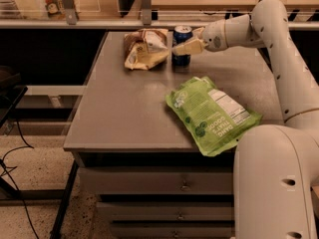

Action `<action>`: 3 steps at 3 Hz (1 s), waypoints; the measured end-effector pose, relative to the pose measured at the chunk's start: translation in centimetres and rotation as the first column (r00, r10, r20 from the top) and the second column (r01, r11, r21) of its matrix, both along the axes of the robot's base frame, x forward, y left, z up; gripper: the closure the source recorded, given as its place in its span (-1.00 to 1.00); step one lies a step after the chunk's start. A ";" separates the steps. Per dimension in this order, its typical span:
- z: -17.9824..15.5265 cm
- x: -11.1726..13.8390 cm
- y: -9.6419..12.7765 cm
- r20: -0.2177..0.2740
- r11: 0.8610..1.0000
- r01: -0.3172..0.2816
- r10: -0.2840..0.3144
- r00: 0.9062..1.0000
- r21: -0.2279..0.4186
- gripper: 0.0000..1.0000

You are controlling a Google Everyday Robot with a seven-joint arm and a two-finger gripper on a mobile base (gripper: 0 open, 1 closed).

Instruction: Move pepsi can near brown chip bag

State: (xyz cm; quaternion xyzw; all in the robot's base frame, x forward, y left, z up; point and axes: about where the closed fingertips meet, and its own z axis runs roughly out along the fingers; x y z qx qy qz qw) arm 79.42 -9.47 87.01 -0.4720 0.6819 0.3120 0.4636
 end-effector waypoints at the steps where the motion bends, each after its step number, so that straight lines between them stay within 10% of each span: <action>1: 0.1 -0.1 0.0 -0.005 1.000 -0.002 0.002 1.000 -0.003 -1.00; 3: 1.2 -1.0 -0.2 0.008 0.999 -0.041 0.041 0.999 -0.013 -1.00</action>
Offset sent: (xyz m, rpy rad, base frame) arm -0.0039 -0.0119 0.0177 -0.0073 -0.0094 0.0273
